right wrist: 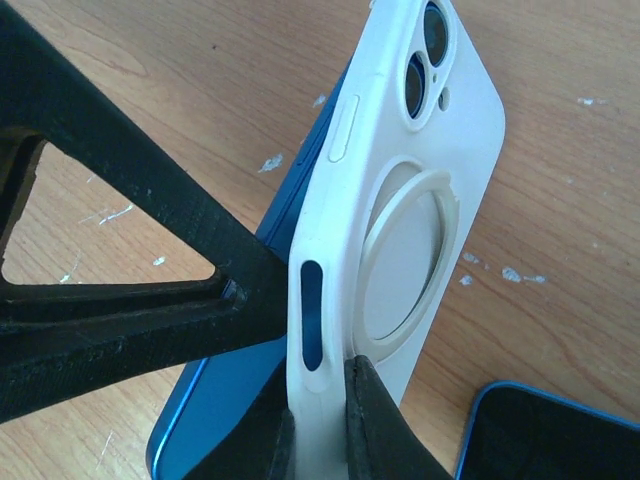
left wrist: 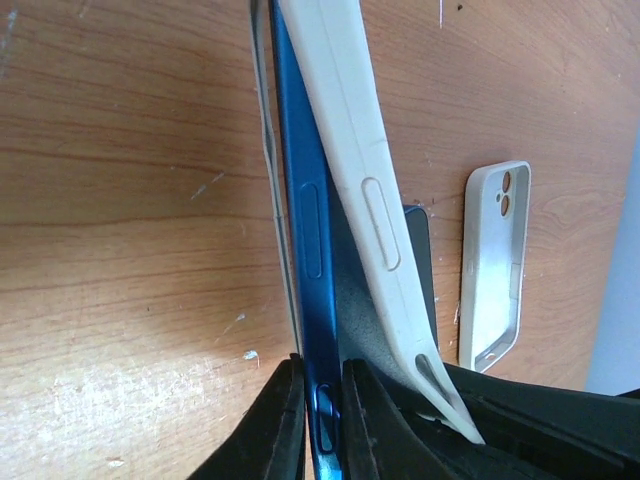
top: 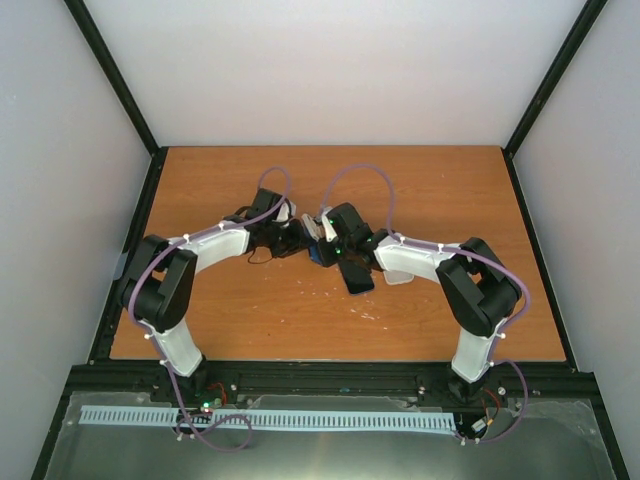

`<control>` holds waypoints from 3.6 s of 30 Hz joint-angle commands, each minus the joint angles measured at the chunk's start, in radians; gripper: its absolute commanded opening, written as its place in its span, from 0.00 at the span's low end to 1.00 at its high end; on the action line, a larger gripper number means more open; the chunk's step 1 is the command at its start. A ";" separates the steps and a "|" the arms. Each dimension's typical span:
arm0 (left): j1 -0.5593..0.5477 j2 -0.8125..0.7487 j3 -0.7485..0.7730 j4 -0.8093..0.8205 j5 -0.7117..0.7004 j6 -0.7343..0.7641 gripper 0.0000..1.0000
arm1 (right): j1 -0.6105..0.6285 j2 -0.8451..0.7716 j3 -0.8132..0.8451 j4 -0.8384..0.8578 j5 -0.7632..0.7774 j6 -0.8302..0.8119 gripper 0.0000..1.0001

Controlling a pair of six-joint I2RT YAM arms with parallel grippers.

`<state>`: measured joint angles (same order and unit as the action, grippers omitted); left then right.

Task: Take the phone out of the phone case
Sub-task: Remove the phone case from the phone, then place the phone at the center of the board, then place the phone case at the center of the board, then adjust the phone at the center of the board.

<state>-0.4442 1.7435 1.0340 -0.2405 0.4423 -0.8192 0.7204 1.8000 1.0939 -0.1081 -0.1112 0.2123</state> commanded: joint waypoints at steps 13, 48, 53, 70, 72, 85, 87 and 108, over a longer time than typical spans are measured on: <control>0.141 -0.022 0.108 -0.473 -0.294 0.267 0.00 | -0.034 -0.086 0.073 0.008 0.198 -0.543 0.03; -0.076 0.012 0.410 -0.896 -0.616 0.298 0.00 | -0.961 -0.435 -0.083 -0.471 -0.462 -0.408 0.03; -0.146 0.070 0.434 -0.899 -0.602 0.249 0.00 | -1.055 -0.445 -0.094 -0.525 -0.481 -0.513 0.03; -0.298 0.293 0.508 -0.868 -0.519 0.134 0.34 | -1.092 -0.455 -0.141 -0.529 -0.495 -0.582 0.03; -0.299 0.296 0.497 -0.850 -0.503 0.137 0.34 | -1.094 -0.439 -0.150 -0.529 -0.487 -0.595 0.03; -0.213 0.116 0.418 -0.685 -0.571 0.232 0.72 | -1.102 -0.267 -0.156 -0.631 -0.531 -0.667 0.03; -0.132 0.089 0.331 -0.628 -0.467 0.268 0.76 | -1.103 -0.224 -0.142 -0.666 -0.530 -0.684 0.03; -0.034 0.089 0.060 -0.400 -0.235 0.324 0.86 | -1.102 -0.052 -0.096 -0.879 -0.499 -0.880 0.52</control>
<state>-0.4759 1.8240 1.1423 -0.7033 0.1322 -0.5087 -0.3843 1.7485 0.9775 -0.9127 -0.6136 -0.5961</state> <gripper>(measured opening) 0.855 0.507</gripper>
